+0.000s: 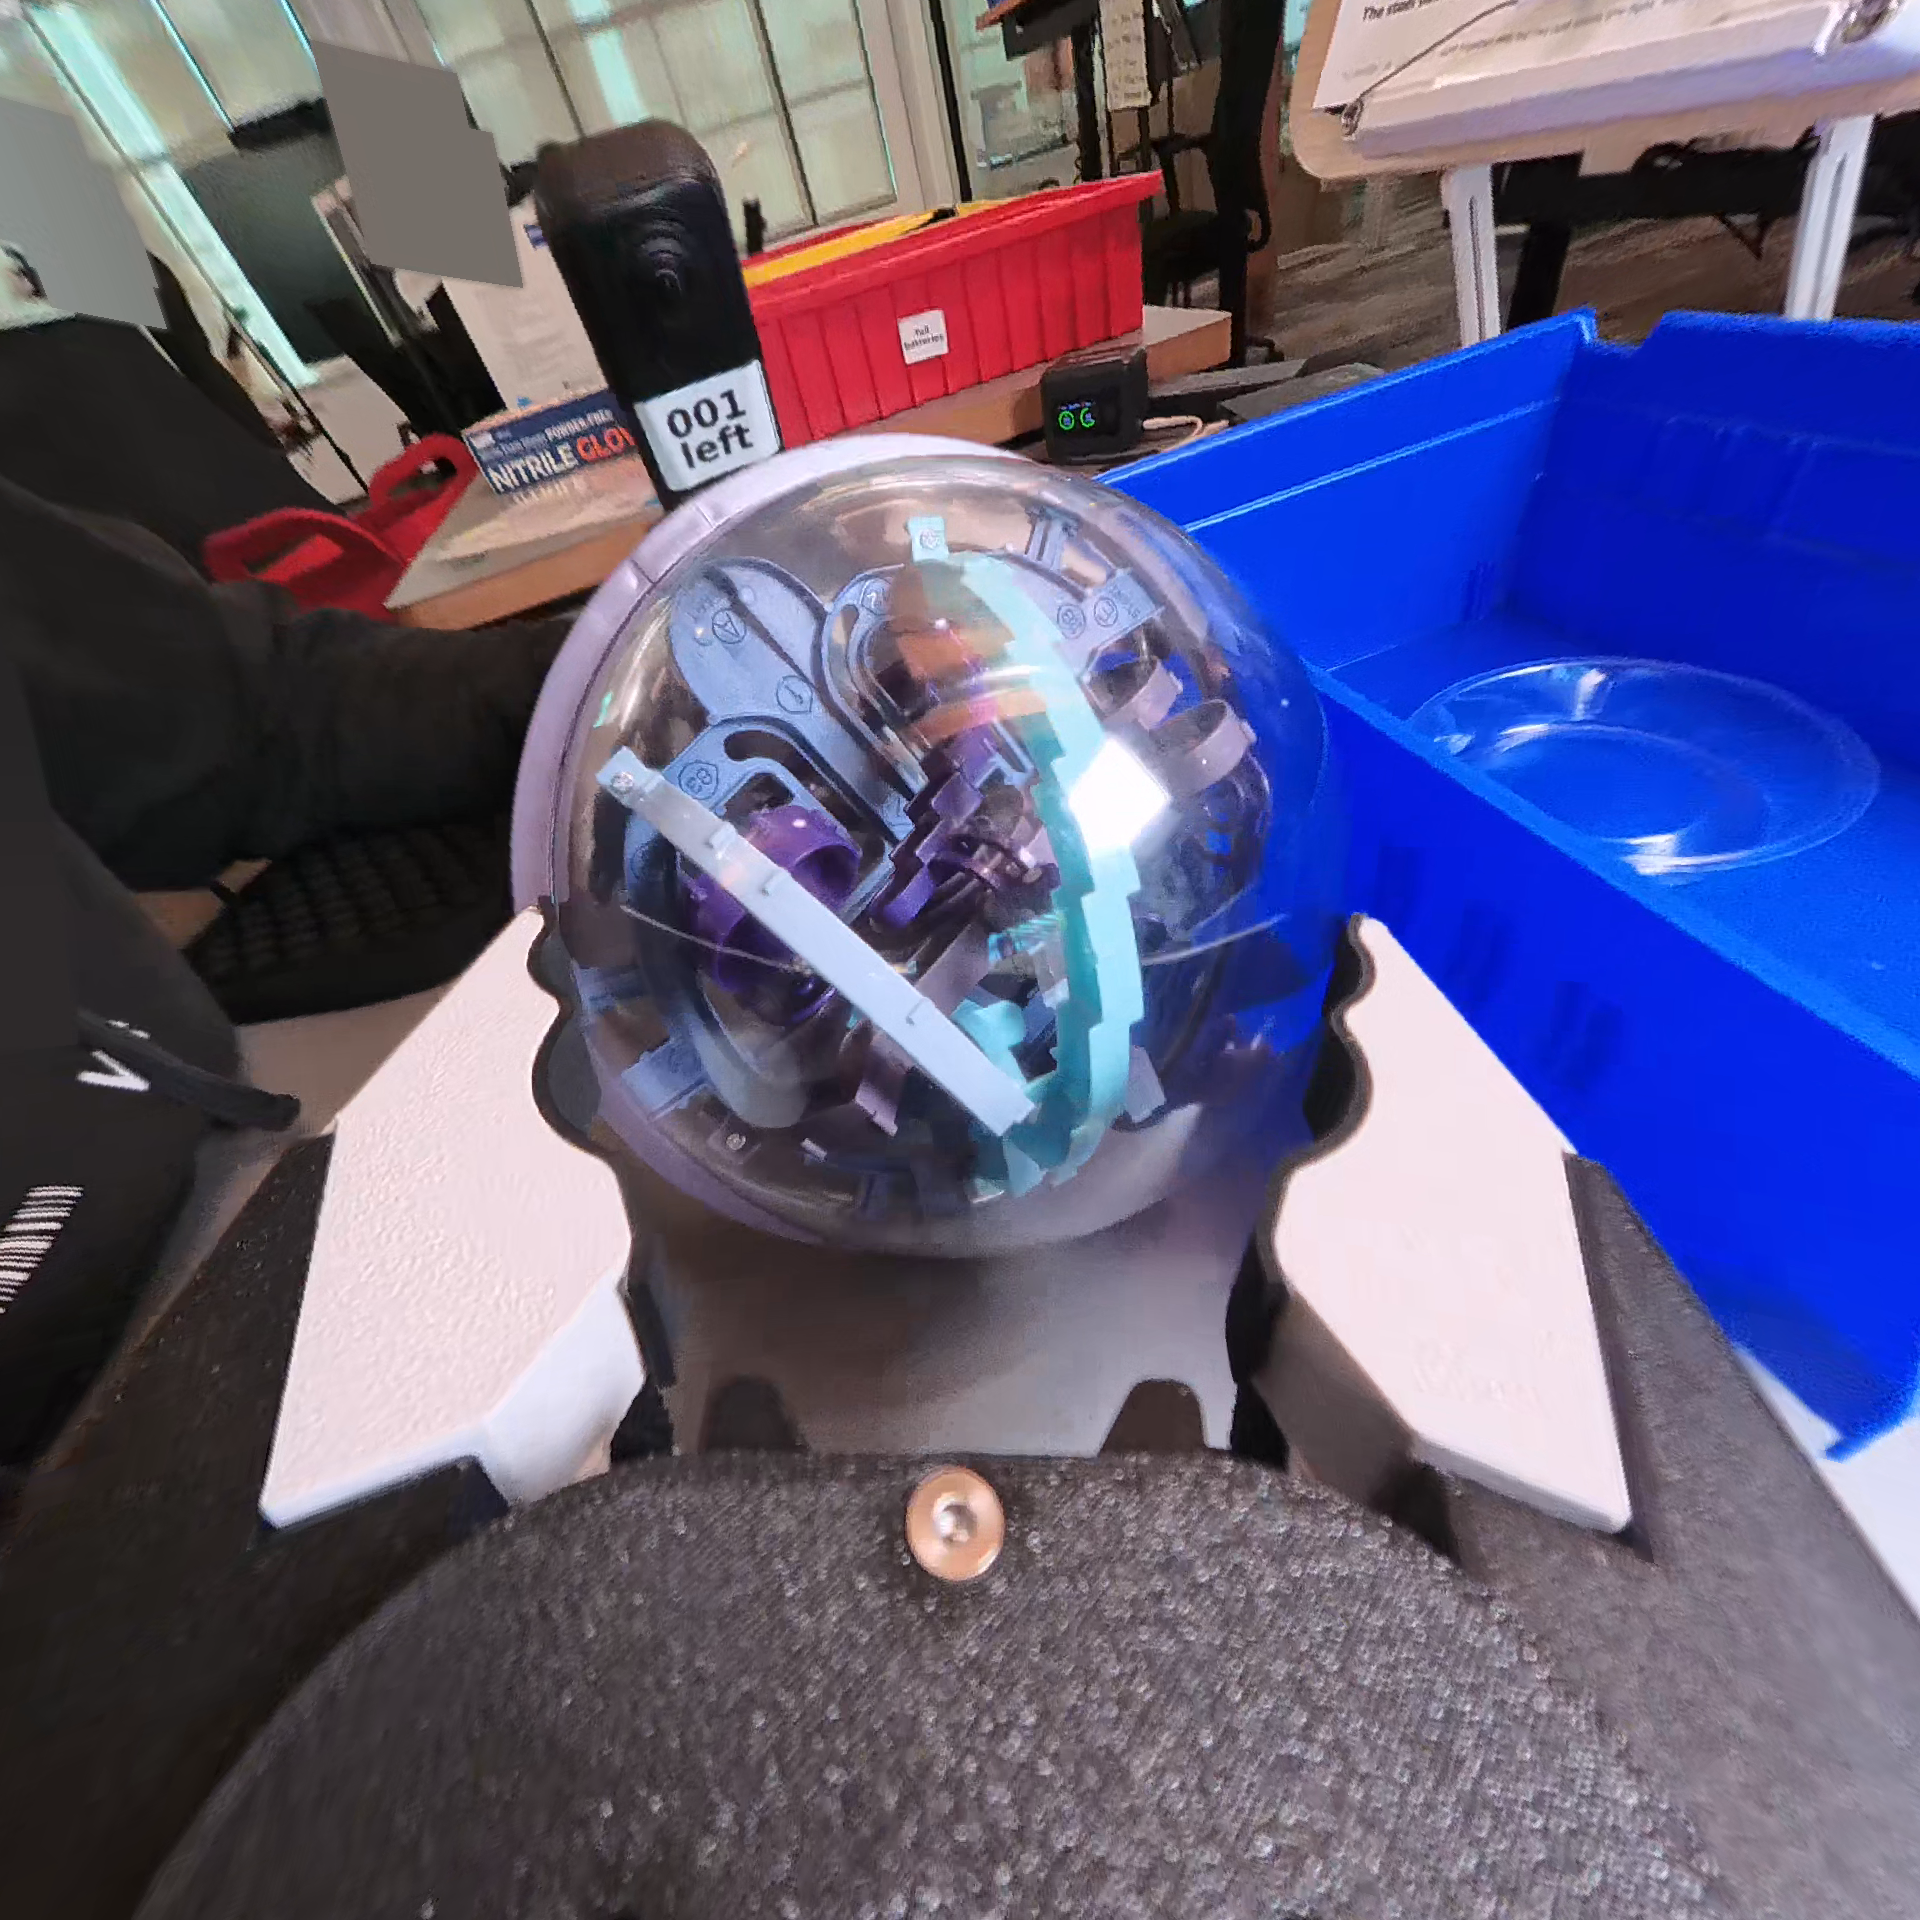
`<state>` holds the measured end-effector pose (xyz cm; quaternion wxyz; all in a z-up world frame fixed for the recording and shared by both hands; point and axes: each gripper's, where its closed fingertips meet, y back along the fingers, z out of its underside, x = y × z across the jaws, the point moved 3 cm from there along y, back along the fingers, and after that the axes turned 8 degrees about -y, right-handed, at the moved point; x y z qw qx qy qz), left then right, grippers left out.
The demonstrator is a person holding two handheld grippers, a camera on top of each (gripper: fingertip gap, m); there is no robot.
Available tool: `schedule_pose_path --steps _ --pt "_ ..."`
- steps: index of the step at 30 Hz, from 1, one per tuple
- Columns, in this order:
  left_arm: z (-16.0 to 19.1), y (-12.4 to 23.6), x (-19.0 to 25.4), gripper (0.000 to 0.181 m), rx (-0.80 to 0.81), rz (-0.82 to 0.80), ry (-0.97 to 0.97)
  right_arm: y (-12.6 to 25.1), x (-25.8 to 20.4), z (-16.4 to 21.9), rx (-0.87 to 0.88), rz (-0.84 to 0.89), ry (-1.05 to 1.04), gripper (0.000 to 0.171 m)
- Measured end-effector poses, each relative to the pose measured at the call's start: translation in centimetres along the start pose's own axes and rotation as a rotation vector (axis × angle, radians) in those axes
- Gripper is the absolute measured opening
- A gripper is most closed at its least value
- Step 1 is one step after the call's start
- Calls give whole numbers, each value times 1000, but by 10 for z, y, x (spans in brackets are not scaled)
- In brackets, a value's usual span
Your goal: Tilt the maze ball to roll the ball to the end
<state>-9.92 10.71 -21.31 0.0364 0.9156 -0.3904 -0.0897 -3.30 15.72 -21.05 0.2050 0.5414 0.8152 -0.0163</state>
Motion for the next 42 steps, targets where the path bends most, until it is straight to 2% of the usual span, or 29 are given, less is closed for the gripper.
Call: schedule_pose_path --steps 6,9,14,18,19,21,27,30,34,42 --pt "-7 -1 -1 145 13 1 71 0 2 5 -9 -43 -117 141" --pt "-6 -2 -3 143 10 3 96 6 3 4 -31 -6 -107 138" --pt "-9 -8 -4 137 27 7 118 36 -17 -6 -50 179 167 142" --pt "-11 -14 -4 135 36 12 133 25 -16 11 -98 372 373 144" --pt "-11 -15 -4 134 36 7 141 20 -14 13 -99 395 398 148" --pt "-11 -16 -5 135 25 -1 153 17 -9 13 -88 422 425 144" --pt "-3 -13 3 145 -18 42 21 16 -5 9 -47 334 319 144" --pt "4 -10 0 142 -12 54 -46 17 -2 8 -33 287 239 143" --pt "16 -18 -4 140 -62 56 -47 17 2 6 -5 240 138 145" --pt "-1 -17 -4 142 -39 22 40 17 3 5 34 158 -40 146"
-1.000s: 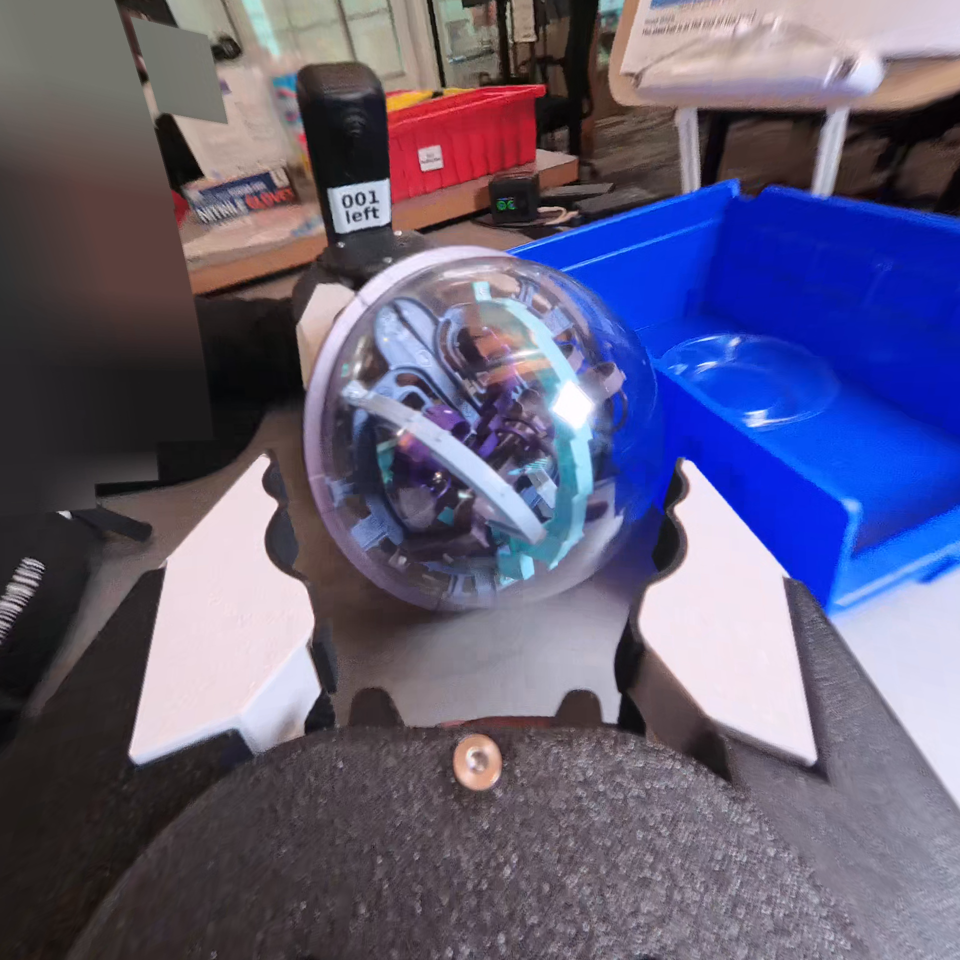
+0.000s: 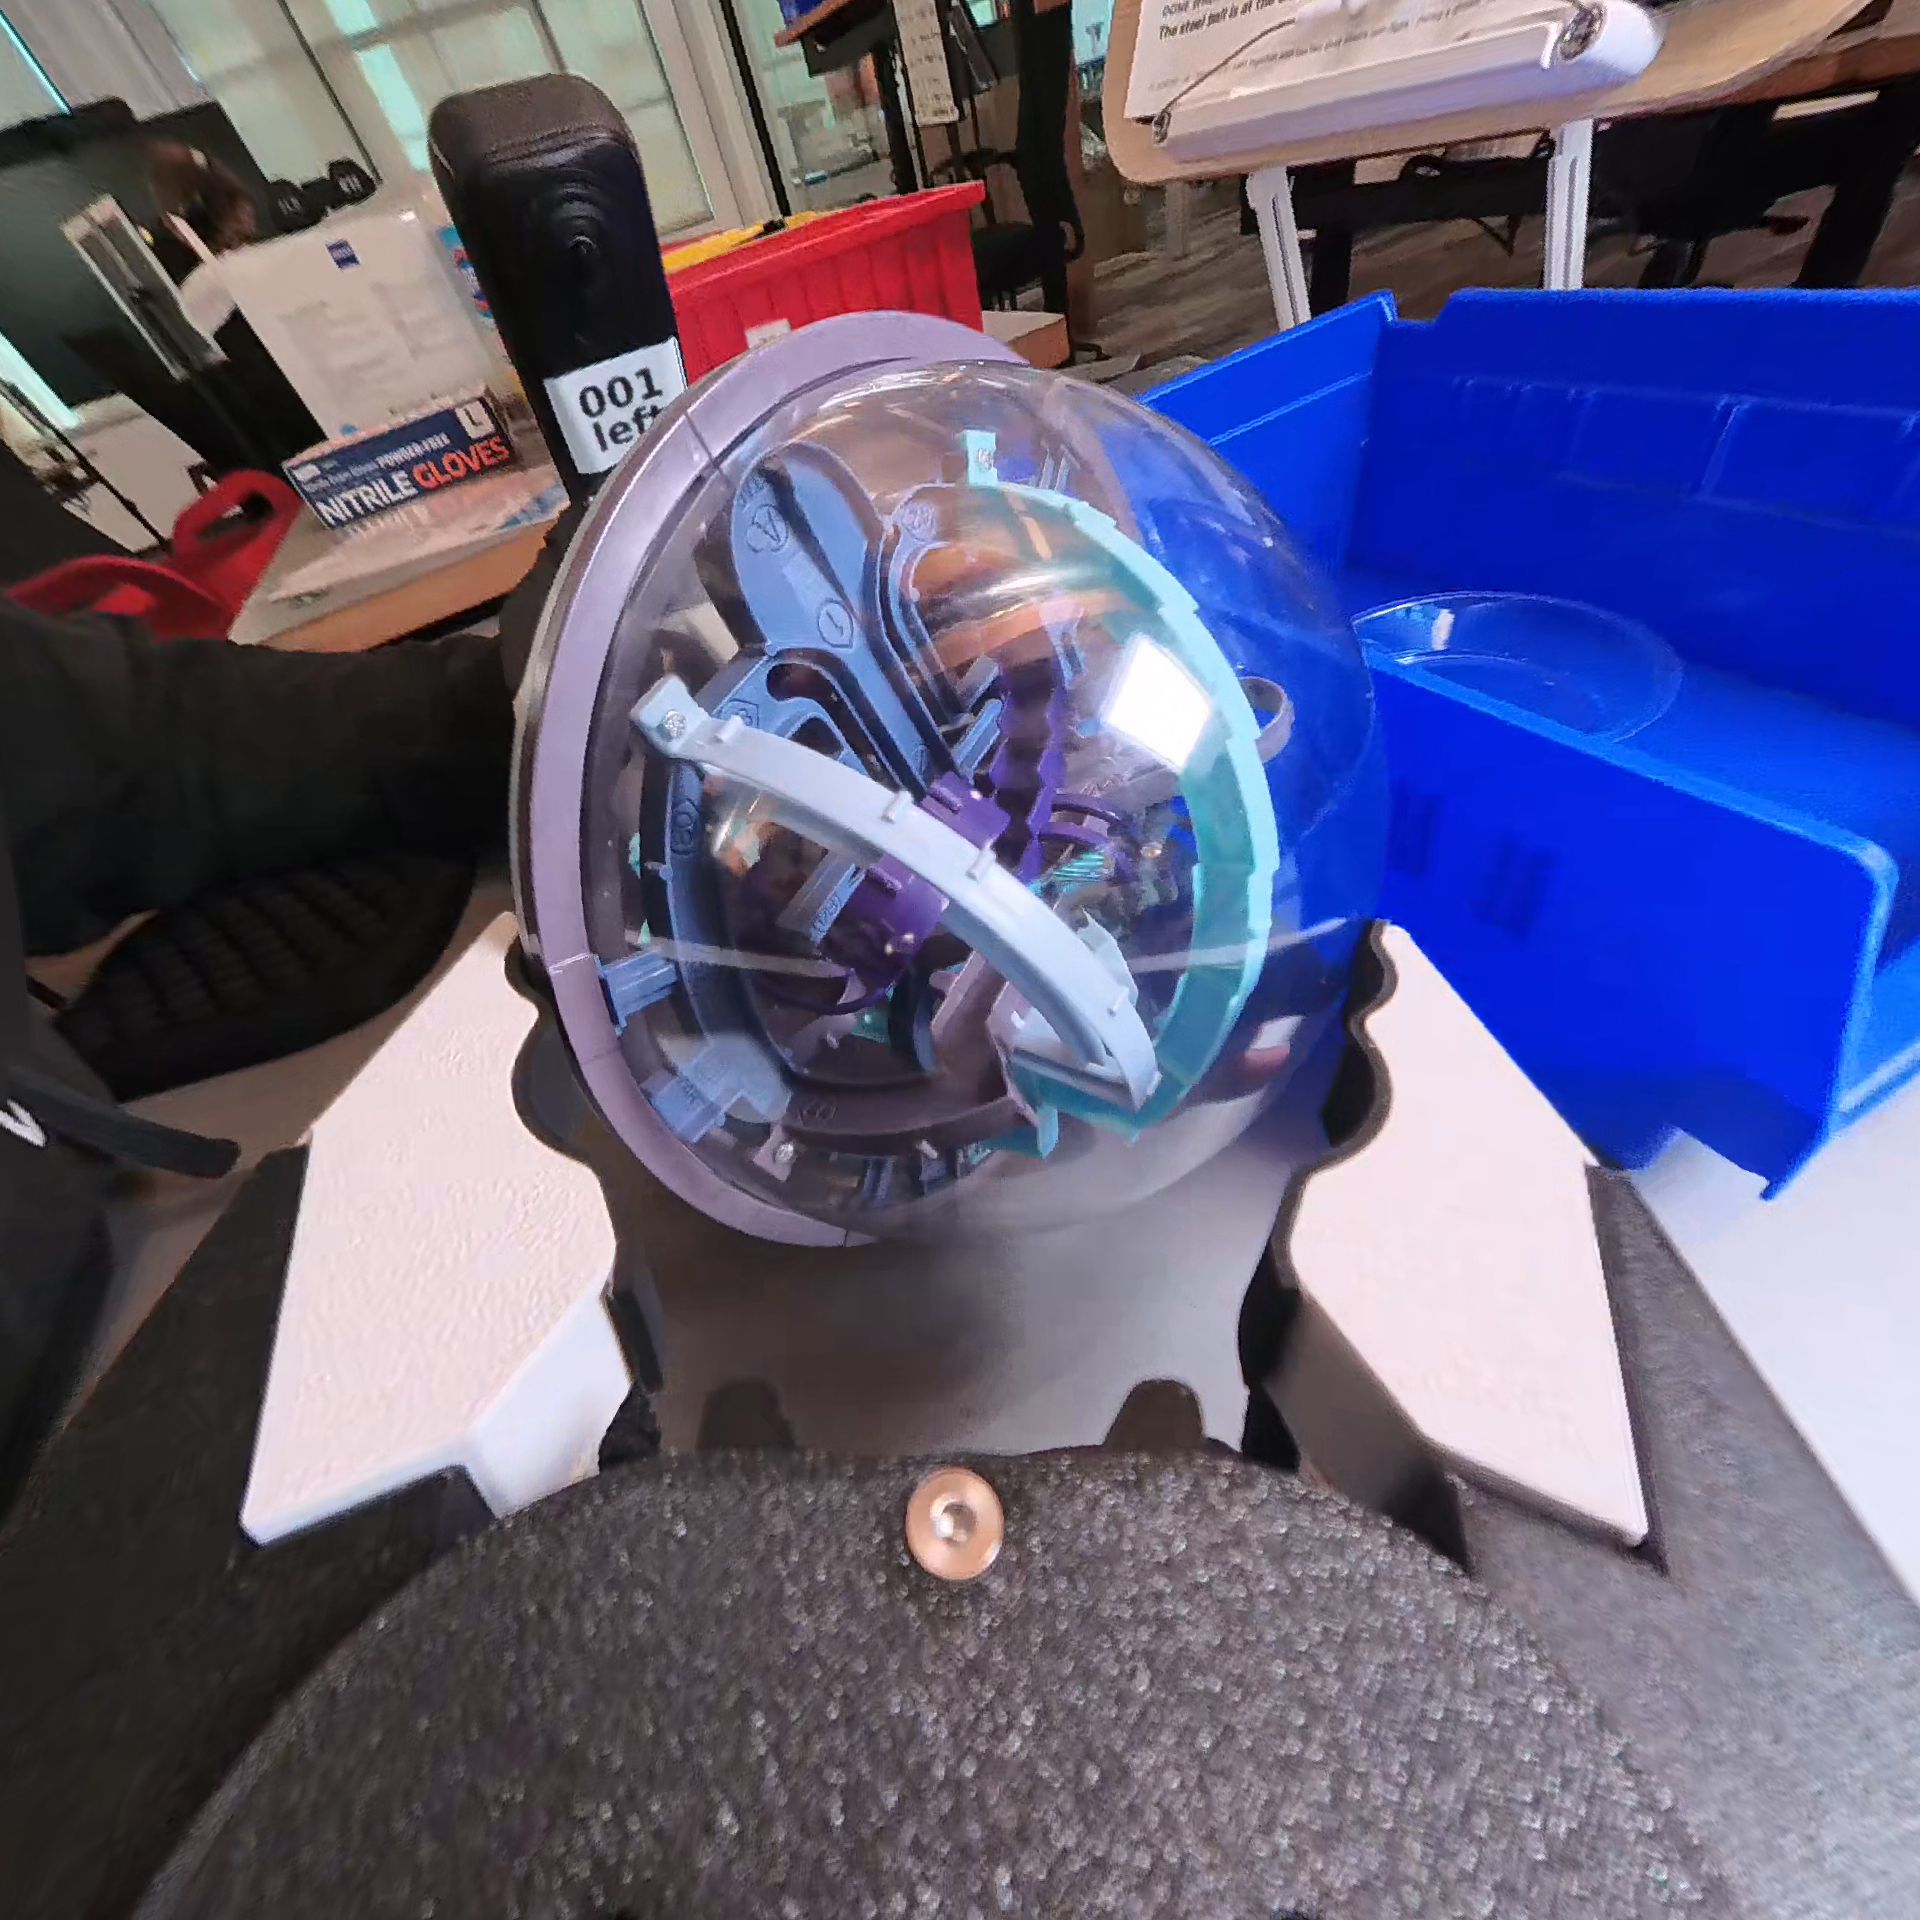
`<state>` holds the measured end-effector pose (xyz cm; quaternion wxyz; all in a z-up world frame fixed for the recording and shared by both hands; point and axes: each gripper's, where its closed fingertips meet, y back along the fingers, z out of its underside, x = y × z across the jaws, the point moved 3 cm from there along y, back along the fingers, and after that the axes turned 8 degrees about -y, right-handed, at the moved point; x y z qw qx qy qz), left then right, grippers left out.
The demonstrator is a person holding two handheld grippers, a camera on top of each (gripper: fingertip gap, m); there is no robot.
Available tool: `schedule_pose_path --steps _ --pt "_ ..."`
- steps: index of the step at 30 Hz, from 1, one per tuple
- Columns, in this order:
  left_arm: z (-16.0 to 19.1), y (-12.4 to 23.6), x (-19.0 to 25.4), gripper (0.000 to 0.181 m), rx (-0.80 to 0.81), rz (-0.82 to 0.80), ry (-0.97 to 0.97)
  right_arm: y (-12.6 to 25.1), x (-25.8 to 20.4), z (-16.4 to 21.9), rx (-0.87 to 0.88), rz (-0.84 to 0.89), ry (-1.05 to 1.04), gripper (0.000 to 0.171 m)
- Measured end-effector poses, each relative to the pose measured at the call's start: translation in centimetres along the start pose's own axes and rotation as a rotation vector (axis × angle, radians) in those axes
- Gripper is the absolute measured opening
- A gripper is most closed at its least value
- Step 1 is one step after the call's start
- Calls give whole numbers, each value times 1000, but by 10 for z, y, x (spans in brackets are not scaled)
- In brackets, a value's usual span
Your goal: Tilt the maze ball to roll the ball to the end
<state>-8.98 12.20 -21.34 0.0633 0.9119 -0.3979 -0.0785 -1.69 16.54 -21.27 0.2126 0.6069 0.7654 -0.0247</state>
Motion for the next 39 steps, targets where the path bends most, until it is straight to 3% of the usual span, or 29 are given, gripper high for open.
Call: schedule_pose_path --steps 9,39 --pt "2 -2 2 142 -28 1 89 2 1 1 -1 -20 -77 146" --pt "9 -8 12 141 -49 -60 -65 7 -3 -2 25 21 113 146"
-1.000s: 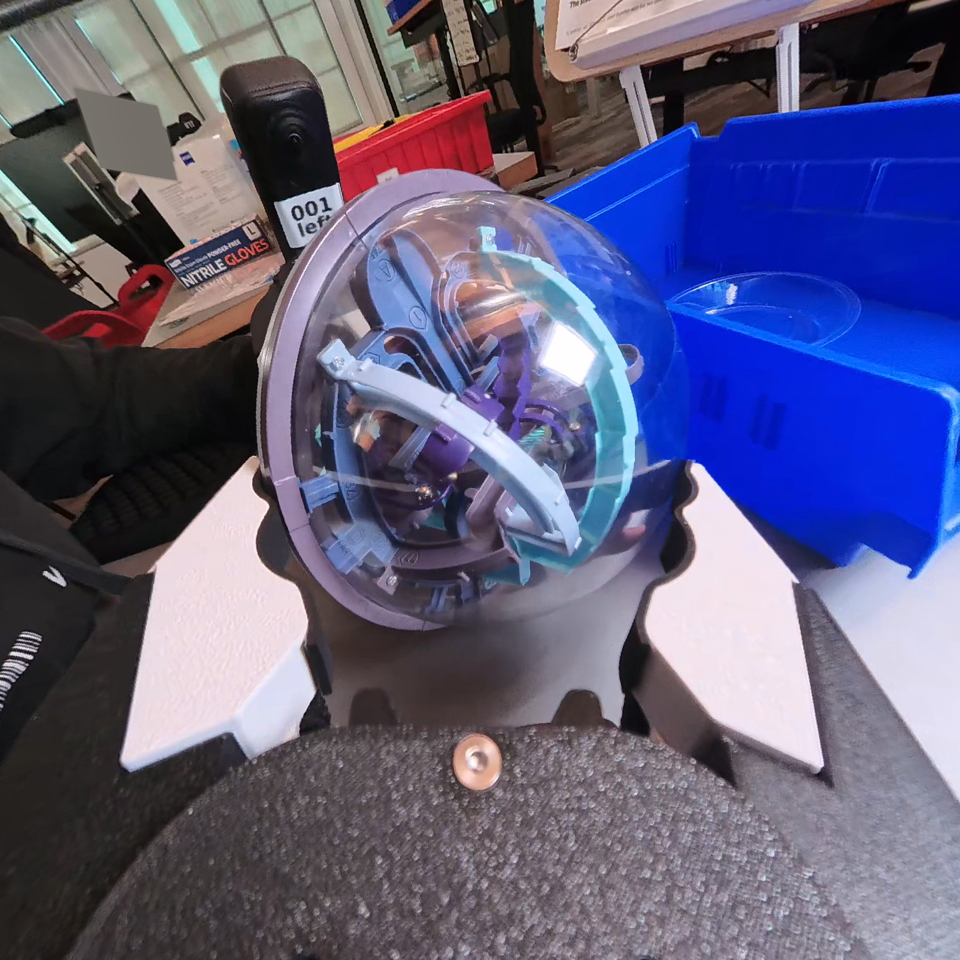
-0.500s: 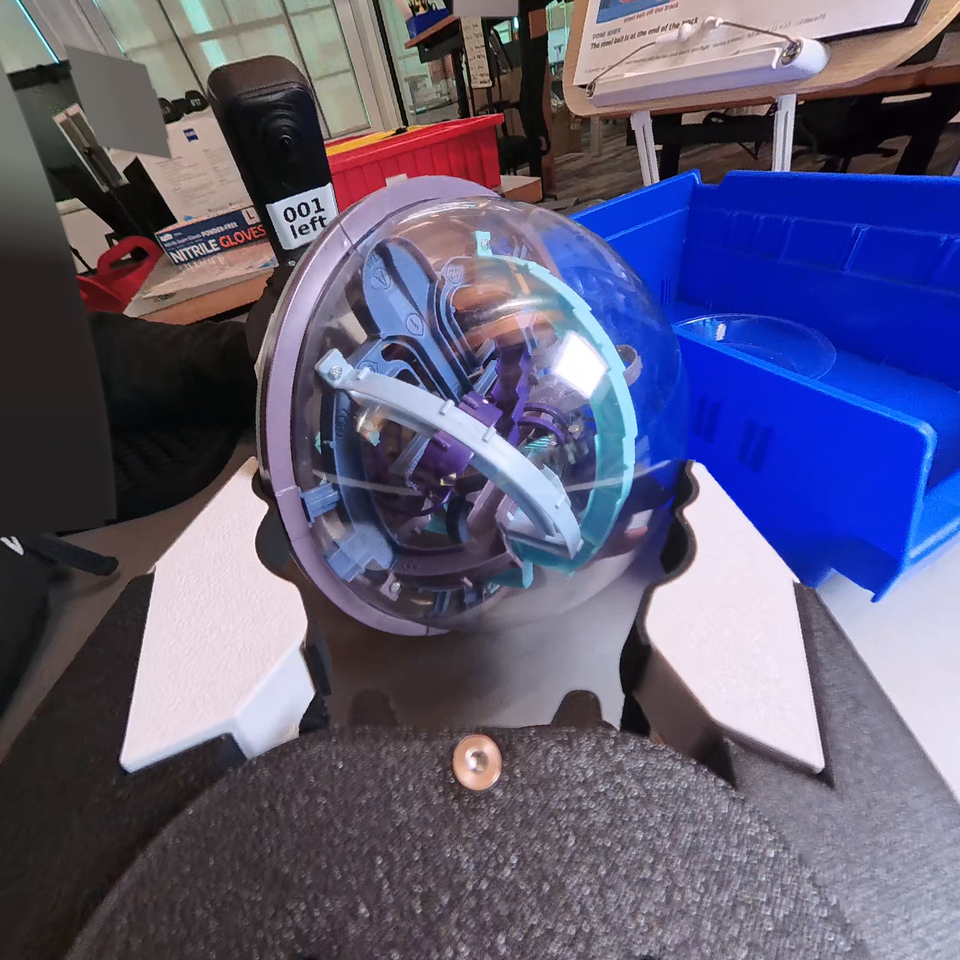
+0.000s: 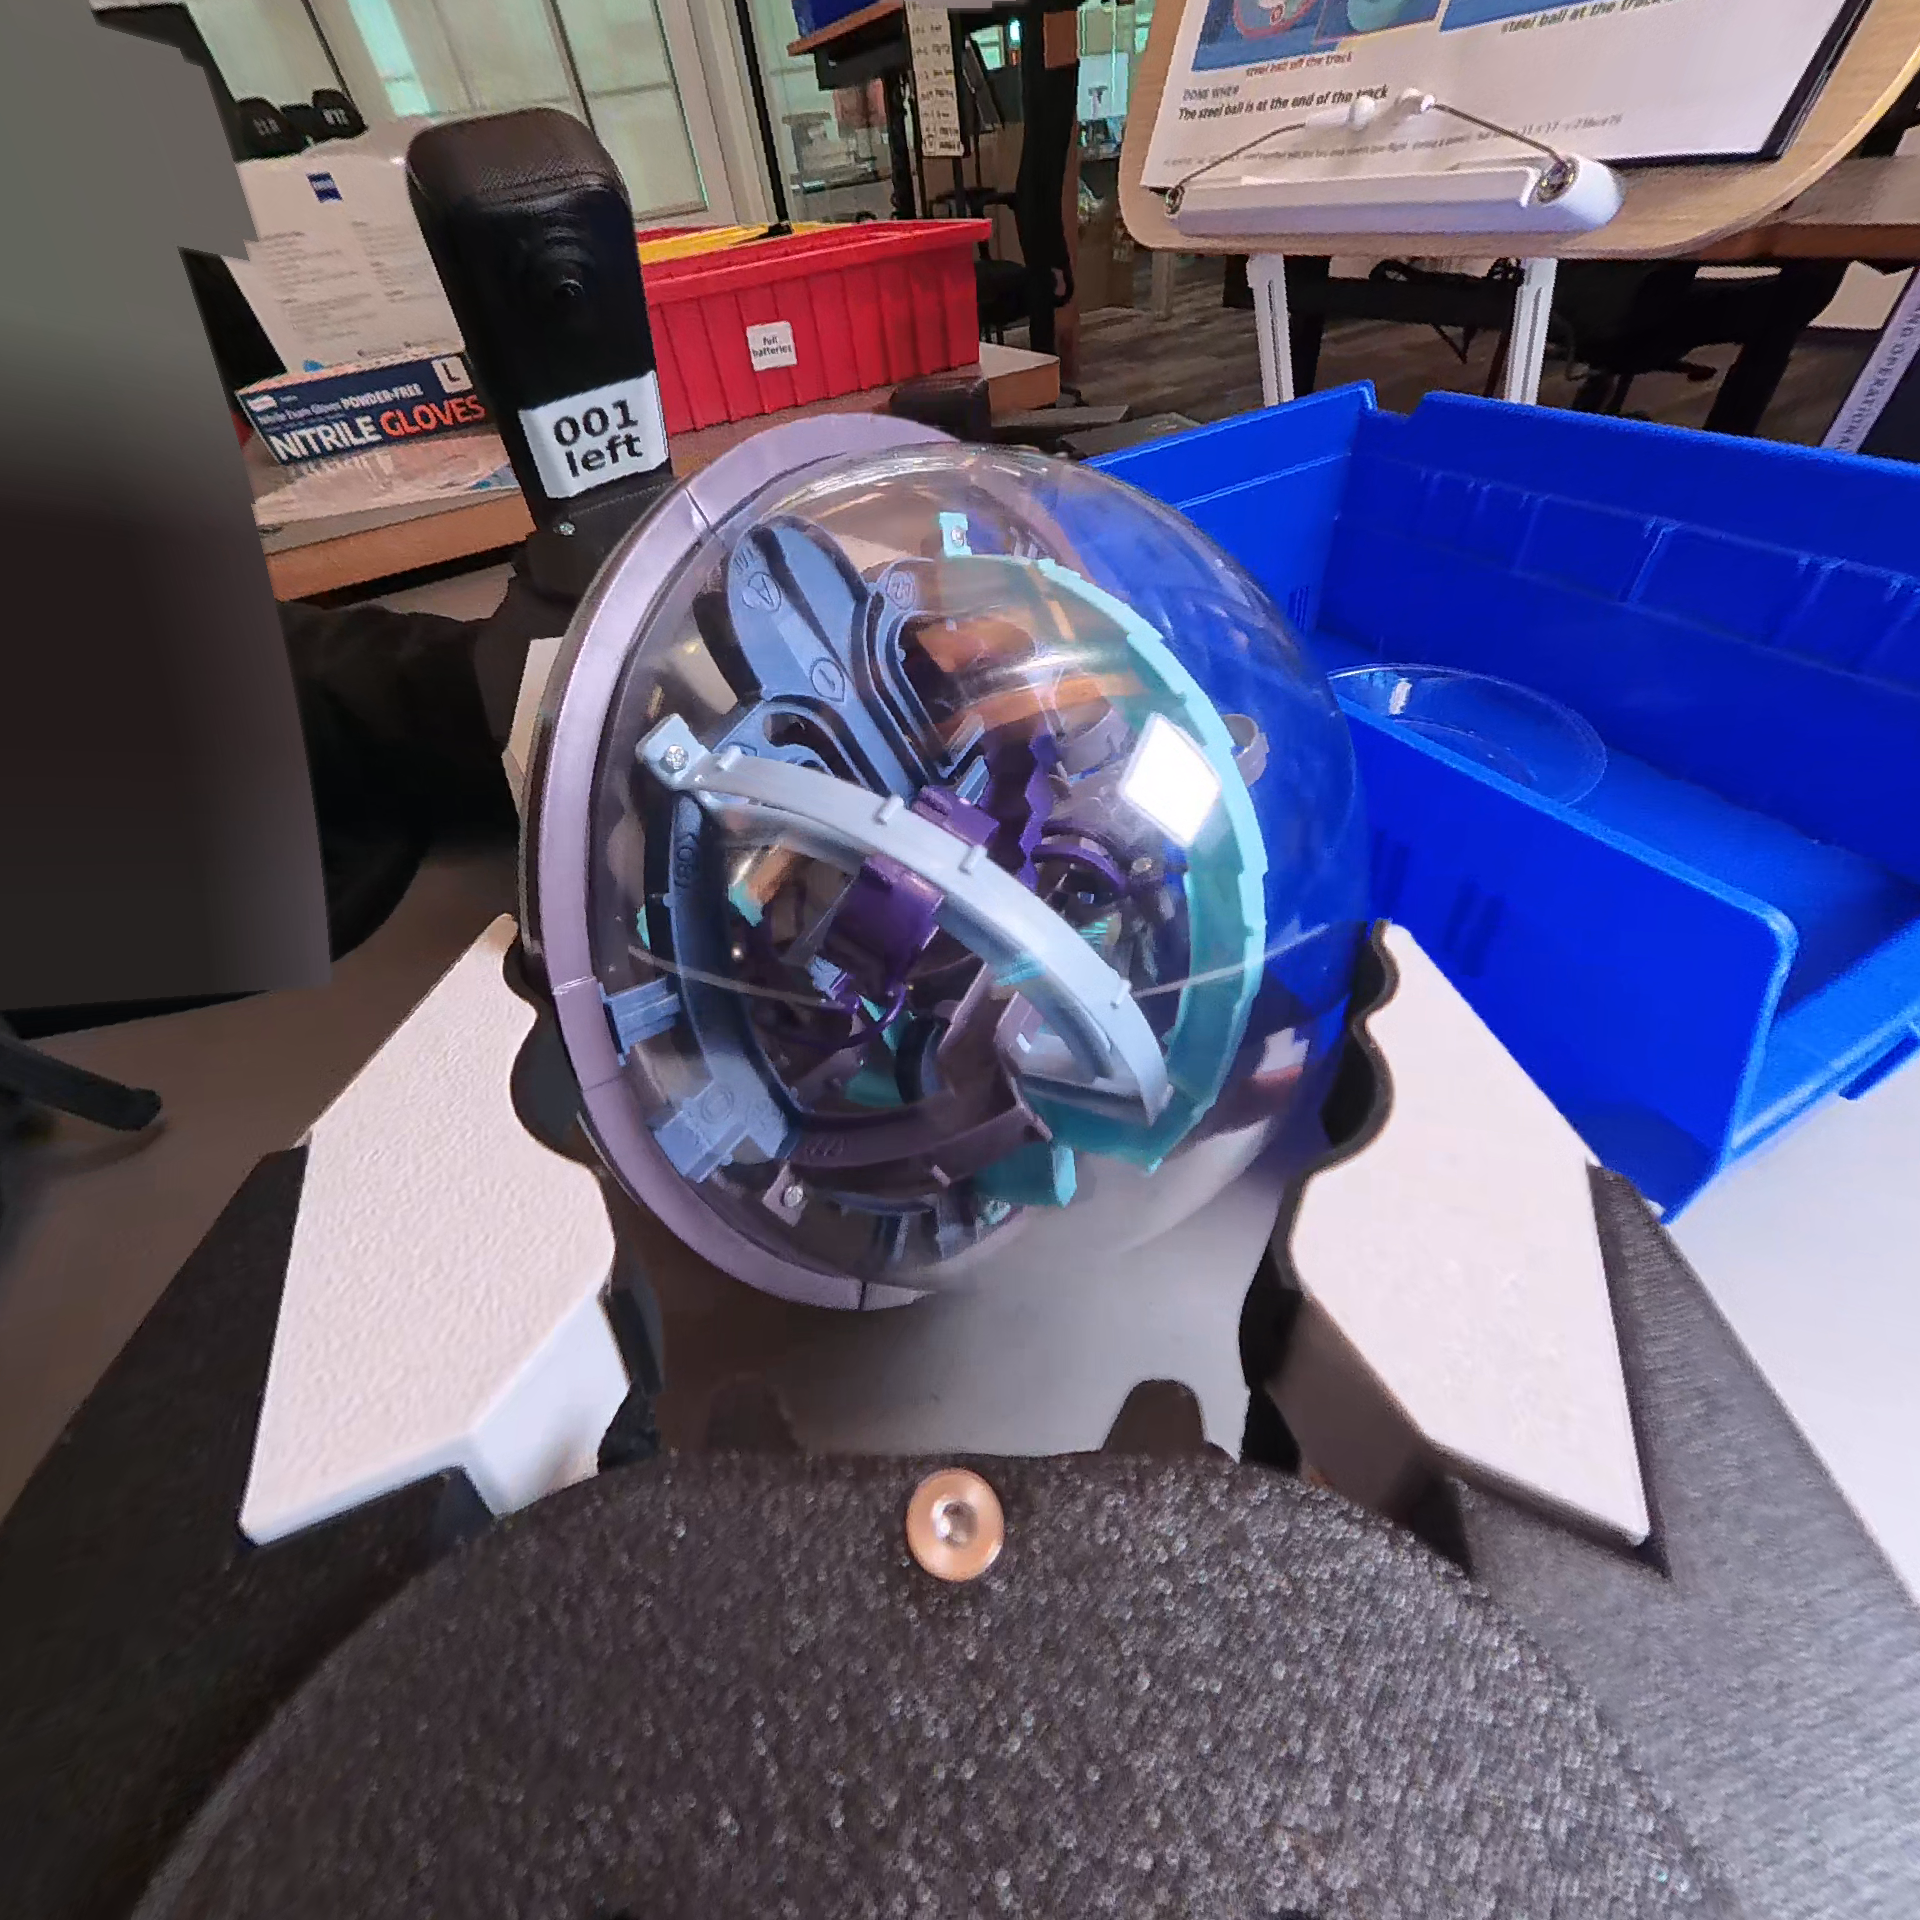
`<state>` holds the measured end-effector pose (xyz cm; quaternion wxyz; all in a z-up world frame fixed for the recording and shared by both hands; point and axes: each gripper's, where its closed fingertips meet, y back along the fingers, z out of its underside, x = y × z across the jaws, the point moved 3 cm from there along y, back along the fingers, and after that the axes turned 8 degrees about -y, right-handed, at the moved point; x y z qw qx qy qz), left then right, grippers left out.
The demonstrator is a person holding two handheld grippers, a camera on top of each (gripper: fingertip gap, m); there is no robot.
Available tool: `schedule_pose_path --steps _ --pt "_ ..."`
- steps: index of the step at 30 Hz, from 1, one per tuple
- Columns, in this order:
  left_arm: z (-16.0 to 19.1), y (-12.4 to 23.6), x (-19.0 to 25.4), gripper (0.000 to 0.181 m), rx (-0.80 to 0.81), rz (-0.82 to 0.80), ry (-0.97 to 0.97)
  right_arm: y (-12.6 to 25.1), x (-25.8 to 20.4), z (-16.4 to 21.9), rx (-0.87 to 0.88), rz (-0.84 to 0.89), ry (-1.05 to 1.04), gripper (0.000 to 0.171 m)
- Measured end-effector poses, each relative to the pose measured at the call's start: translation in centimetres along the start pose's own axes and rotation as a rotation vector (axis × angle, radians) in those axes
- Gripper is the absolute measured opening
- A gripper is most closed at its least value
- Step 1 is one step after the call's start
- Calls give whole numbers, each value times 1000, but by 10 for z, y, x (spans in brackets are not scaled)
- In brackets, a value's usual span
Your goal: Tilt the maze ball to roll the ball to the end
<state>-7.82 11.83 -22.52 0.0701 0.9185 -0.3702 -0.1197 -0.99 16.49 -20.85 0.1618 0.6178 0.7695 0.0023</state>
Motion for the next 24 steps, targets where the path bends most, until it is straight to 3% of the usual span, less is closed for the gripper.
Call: schedule_pose_path --steps 24 --pt "8 -1 3 138 -20 95 187 3 -1 -6 0 -3 -98 145"
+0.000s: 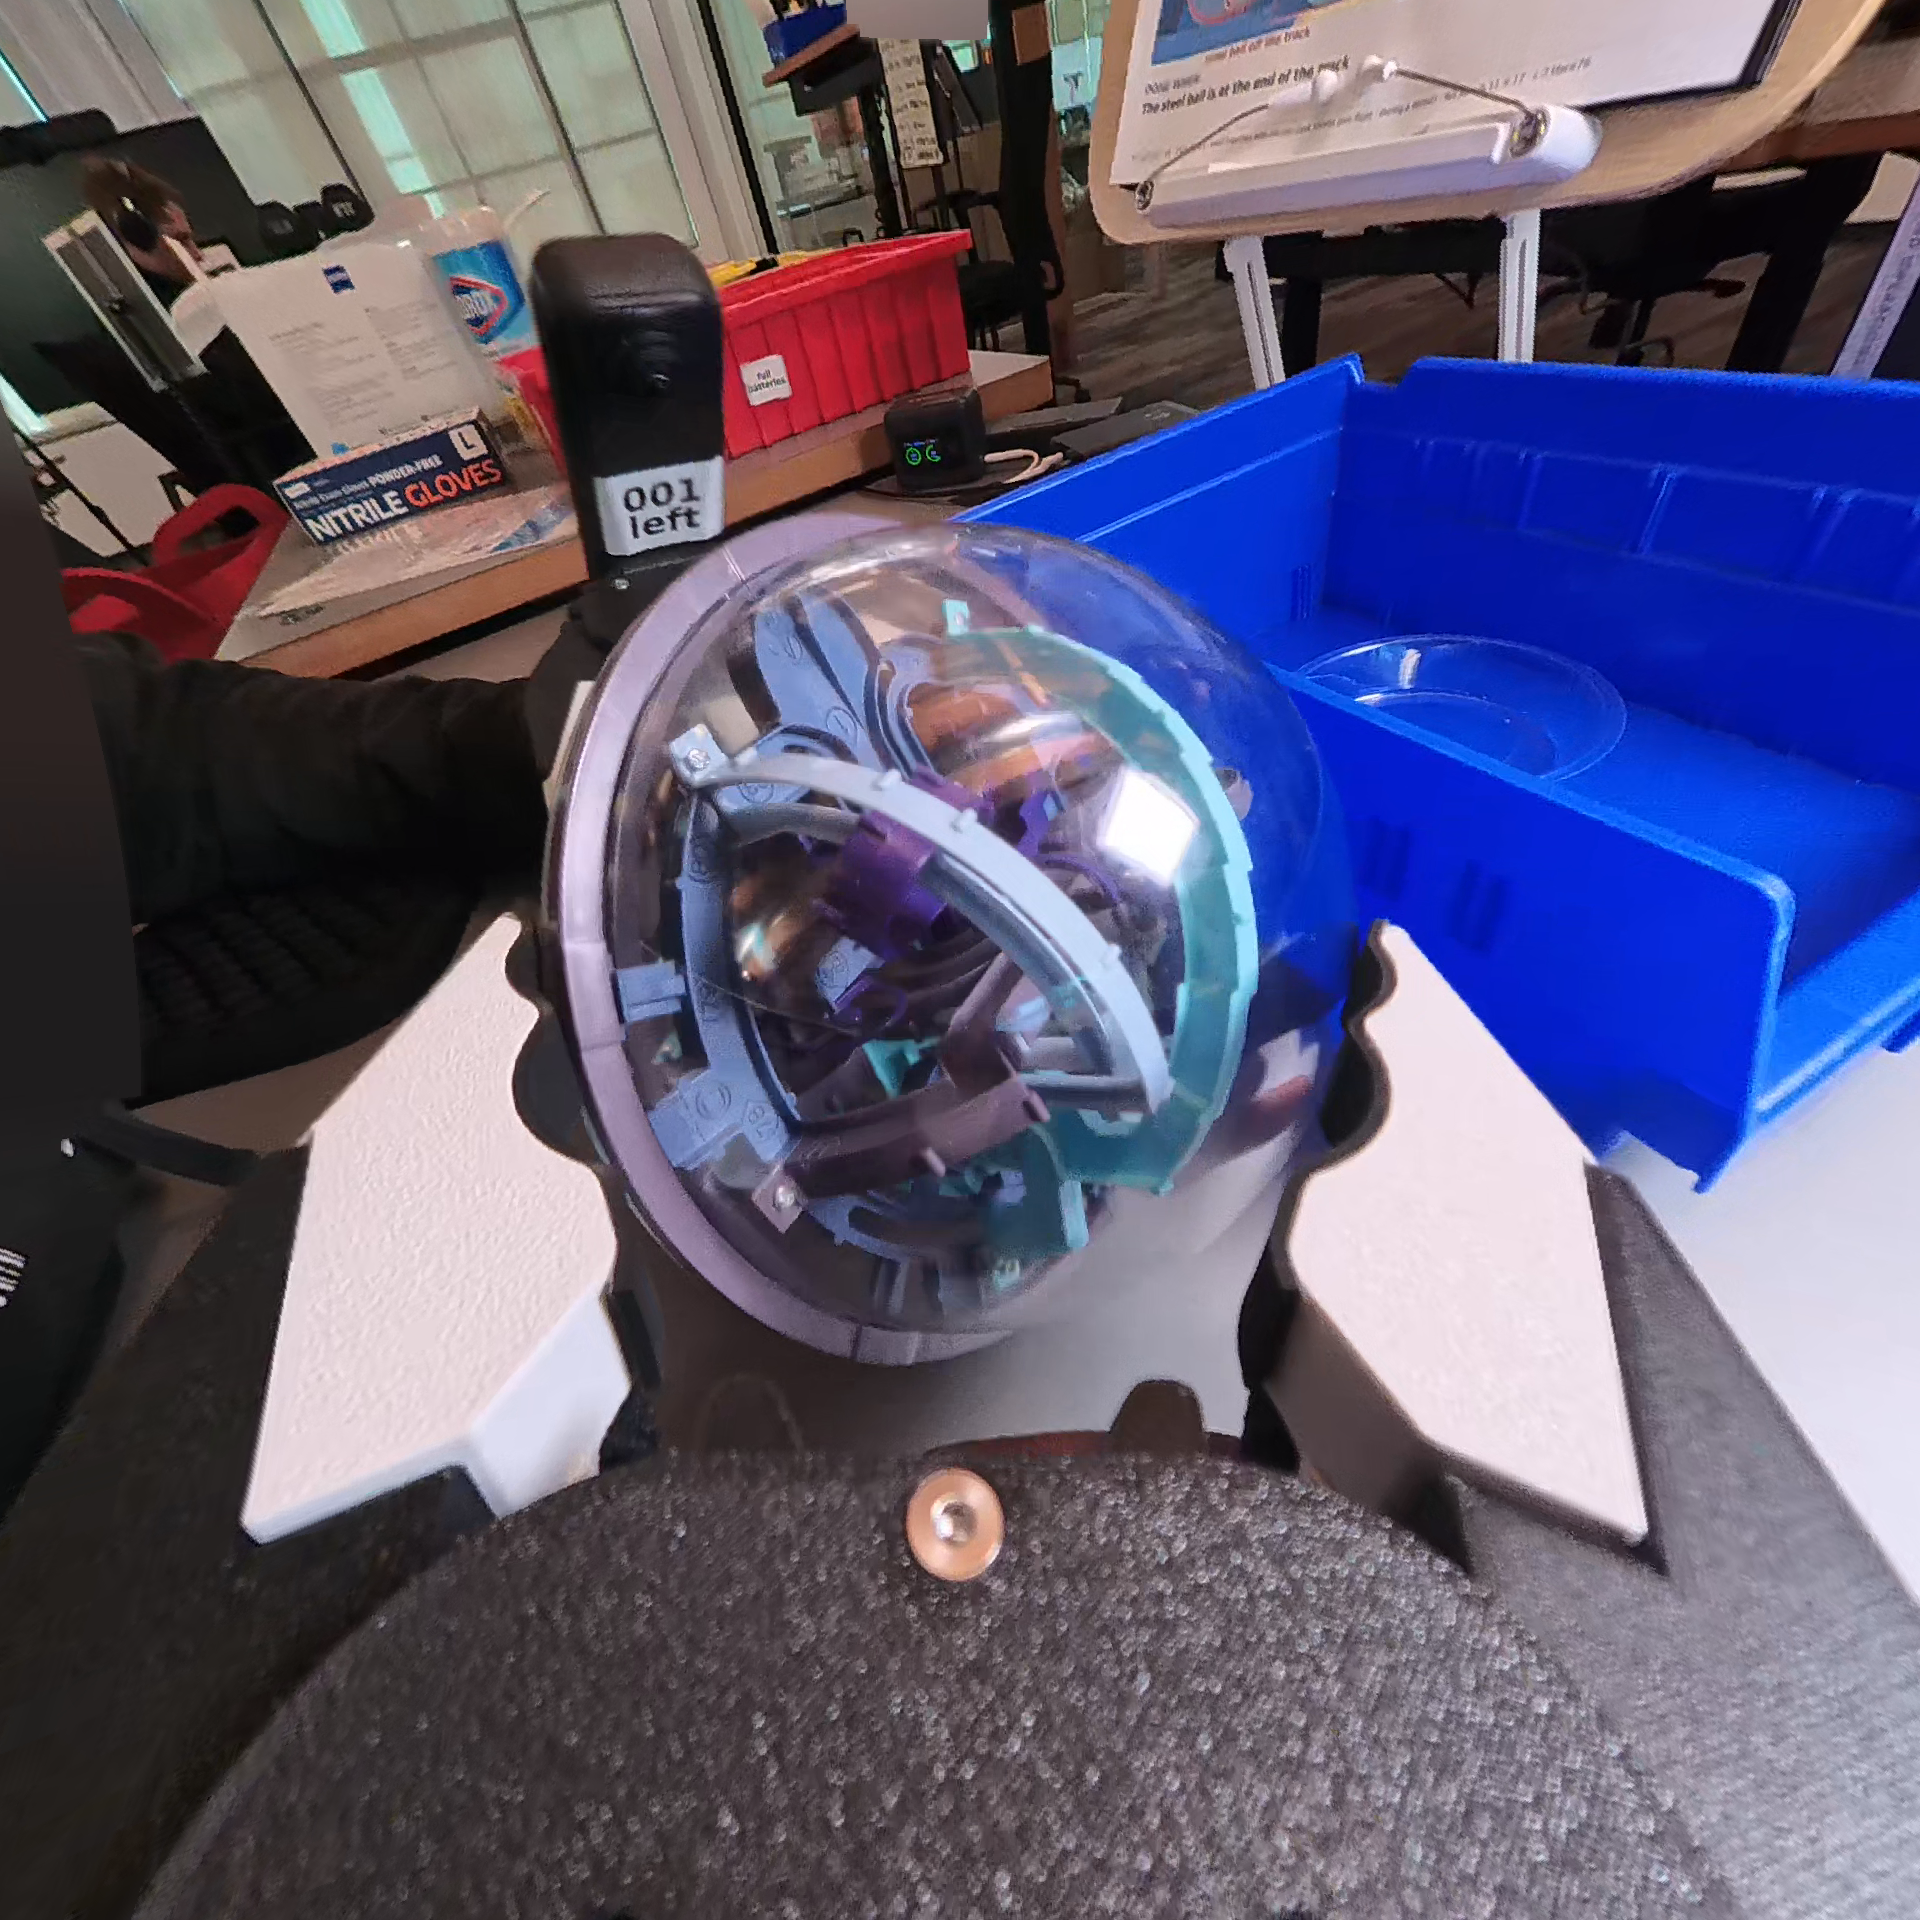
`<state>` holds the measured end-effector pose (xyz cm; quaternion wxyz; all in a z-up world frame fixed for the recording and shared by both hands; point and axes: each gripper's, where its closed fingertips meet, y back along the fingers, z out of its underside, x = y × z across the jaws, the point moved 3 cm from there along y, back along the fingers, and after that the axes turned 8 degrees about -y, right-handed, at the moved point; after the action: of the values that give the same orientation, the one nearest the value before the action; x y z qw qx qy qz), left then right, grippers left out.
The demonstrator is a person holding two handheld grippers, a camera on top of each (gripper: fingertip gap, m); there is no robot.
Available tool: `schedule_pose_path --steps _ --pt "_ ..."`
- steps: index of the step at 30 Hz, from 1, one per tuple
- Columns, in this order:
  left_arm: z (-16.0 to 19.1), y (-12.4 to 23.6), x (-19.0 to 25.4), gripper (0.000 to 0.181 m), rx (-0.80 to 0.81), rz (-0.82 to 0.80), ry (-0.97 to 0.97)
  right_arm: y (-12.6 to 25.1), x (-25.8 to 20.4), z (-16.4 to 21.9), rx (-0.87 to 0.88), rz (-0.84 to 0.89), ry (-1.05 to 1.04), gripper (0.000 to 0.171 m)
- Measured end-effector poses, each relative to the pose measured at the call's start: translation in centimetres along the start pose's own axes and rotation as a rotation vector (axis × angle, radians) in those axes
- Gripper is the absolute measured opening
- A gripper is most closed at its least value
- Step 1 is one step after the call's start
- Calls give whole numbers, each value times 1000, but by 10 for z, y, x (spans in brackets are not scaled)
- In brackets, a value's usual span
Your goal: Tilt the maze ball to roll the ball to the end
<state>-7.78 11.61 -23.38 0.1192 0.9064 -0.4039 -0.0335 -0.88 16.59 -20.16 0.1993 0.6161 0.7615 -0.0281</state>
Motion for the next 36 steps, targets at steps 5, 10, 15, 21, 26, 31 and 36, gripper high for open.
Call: schedule_pose_path --steps 5,10,15,21,26,31,36 --pt "7 -1 2 134 -22 39 59 9 -3 3 -4 -5 132 143" --pt "10 0 -1 129 -26 75 164 8 -1 9 -60 69 271 142" --pt "13 7 -2 122 -59 77 178 2 0 6 -103 99 314 141" --pt "-30 33 -9 135 38 -143 -215 -7 -3 -1 -183 60 362 138" --pt "-16 15 -6 141 -93 -203 -351 -22 -5 -11 -203 29 343 138" --pt "-6 15 -10 139 -73 -176 -276 -18 -2 -18 -131 15 286 141" --pt "4 14 -11 132 -92 -158 -244 -2 12 5 -189 14 260 143"
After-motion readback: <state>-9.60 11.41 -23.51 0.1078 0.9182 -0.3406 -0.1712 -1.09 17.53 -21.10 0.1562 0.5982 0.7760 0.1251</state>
